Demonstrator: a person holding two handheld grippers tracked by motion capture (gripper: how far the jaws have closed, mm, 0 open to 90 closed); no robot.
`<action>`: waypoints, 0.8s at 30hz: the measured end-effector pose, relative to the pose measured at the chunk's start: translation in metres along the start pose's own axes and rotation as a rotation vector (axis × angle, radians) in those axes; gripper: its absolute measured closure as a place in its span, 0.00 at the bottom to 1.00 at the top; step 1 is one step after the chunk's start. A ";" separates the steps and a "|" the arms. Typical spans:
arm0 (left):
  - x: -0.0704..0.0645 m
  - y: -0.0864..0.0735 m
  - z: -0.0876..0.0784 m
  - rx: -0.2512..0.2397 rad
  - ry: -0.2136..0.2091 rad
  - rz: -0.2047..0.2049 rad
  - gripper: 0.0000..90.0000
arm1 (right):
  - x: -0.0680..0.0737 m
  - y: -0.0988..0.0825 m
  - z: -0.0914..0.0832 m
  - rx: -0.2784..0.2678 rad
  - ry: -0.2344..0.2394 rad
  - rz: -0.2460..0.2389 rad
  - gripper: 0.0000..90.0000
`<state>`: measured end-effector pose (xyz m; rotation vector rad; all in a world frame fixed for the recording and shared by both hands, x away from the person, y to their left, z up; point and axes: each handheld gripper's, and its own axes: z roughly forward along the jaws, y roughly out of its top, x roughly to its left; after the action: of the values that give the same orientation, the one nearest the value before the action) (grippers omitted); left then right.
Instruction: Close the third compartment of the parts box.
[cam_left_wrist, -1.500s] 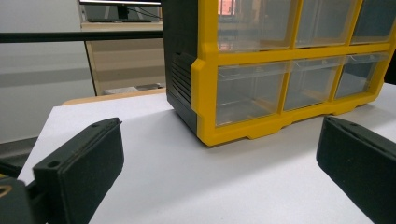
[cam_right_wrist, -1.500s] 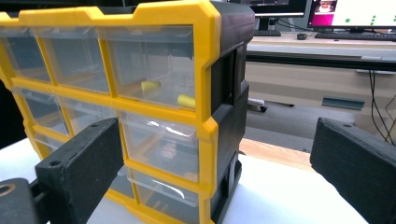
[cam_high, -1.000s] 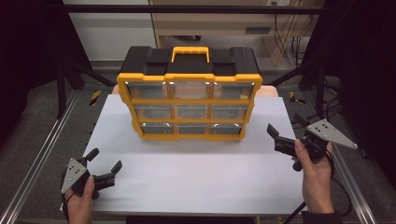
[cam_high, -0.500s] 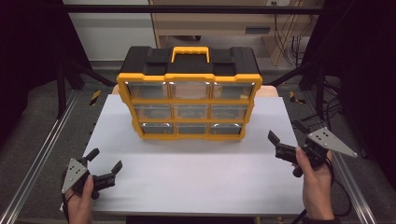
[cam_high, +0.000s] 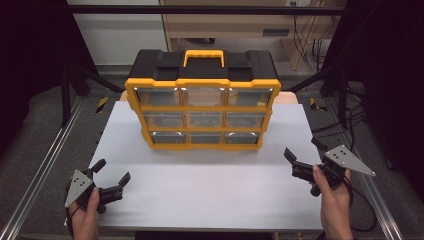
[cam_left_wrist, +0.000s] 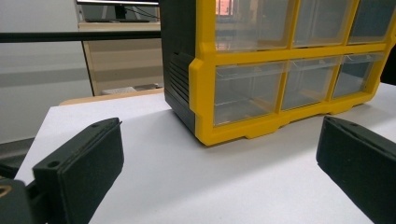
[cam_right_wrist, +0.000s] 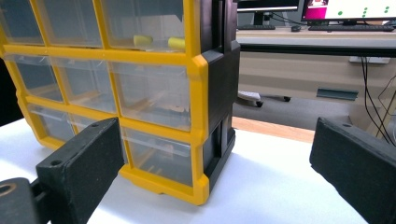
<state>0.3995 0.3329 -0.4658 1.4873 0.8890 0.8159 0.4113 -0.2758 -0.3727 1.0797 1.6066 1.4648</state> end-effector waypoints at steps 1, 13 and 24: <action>0.000 0.000 0.000 0.000 0.000 0.000 0.00 | 0.000 -0.001 0.000 0.001 0.000 0.001 0.04; 0.001 0.000 0.000 -0.001 -0.012 -0.006 0.00 | 0.003 -0.017 0.002 0.009 0.003 -0.015 0.04; 0.000 0.000 0.001 -0.005 -0.018 -0.001 0.00 | 0.006 -0.033 0.004 0.018 0.007 -0.003 0.04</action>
<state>0.3999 0.3323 -0.4662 1.4873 0.8735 0.8025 0.4082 -0.2692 -0.4057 1.0827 1.6288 1.4564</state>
